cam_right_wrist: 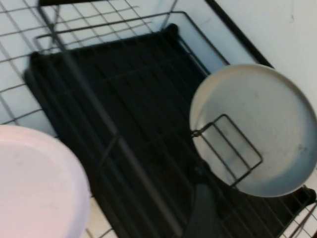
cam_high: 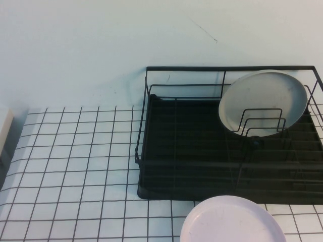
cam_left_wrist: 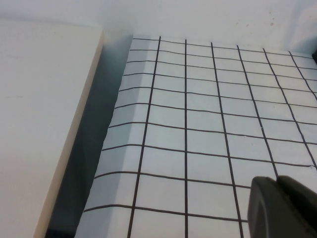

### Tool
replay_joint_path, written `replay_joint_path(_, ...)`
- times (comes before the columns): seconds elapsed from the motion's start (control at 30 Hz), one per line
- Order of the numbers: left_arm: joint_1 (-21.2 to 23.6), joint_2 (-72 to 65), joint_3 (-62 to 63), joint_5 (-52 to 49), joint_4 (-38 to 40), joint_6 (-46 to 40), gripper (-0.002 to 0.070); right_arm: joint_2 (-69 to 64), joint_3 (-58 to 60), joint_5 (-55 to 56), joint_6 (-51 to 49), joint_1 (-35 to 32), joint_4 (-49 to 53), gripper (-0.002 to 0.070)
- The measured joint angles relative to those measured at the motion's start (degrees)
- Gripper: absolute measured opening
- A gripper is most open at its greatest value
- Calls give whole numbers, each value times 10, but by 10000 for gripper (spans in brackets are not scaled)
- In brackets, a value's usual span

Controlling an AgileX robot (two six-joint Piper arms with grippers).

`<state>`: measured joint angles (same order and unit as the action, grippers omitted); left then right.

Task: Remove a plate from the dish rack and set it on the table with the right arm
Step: Grasp the plate from the shelf

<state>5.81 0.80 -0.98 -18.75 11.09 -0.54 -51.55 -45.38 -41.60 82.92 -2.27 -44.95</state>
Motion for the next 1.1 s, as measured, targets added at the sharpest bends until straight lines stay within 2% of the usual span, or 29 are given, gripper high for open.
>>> replay_joint_path(0.17,0,0,0,0,0,0,-4,-142,-84,45,3,0,0,511)
replay_joint_path(0.53,0,0,0,0,0,0,-4,-424,-291,50,40,0,0,517)
replay_joint_path(0.8,0,0,0,0,0,0,-4,-534,-380,60,46,0,0,517)
replay_joint_path(1.1,0,0,0,0,0,0,-4,-597,-402,65,62,2,-21,505)
